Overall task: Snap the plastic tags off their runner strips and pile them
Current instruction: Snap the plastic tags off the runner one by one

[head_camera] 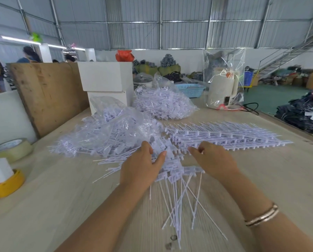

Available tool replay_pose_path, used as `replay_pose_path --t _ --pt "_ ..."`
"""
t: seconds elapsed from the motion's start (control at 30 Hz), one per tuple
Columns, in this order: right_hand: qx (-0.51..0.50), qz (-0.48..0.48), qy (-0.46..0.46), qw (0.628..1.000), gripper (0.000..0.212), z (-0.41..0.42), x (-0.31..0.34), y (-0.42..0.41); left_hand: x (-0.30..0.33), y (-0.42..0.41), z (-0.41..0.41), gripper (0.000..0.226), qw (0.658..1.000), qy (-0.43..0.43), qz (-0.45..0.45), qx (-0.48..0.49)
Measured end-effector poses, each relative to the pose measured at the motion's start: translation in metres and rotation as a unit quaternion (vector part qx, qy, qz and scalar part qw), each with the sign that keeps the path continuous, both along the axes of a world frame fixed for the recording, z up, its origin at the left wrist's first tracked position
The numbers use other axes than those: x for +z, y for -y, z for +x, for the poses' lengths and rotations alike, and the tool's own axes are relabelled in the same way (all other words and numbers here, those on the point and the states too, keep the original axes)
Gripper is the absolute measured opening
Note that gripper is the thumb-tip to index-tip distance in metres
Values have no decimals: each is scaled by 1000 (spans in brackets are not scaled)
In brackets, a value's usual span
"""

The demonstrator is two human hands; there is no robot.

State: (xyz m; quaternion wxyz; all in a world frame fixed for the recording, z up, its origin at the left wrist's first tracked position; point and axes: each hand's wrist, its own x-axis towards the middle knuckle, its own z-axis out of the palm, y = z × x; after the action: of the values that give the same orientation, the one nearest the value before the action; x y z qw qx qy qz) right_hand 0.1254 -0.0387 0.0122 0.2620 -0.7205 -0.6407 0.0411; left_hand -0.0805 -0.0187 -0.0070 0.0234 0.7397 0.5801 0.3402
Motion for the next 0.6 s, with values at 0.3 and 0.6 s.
replay_pose_path --t 0.3,0.6 --pt "143 -301 -121 935 37 -20 10 22 3 26 8 76 971 -180 -160 -16" --pt "203 -265 -250 909 23 -40 5 26 4 23 -1 55 955 -230 -180 -47"
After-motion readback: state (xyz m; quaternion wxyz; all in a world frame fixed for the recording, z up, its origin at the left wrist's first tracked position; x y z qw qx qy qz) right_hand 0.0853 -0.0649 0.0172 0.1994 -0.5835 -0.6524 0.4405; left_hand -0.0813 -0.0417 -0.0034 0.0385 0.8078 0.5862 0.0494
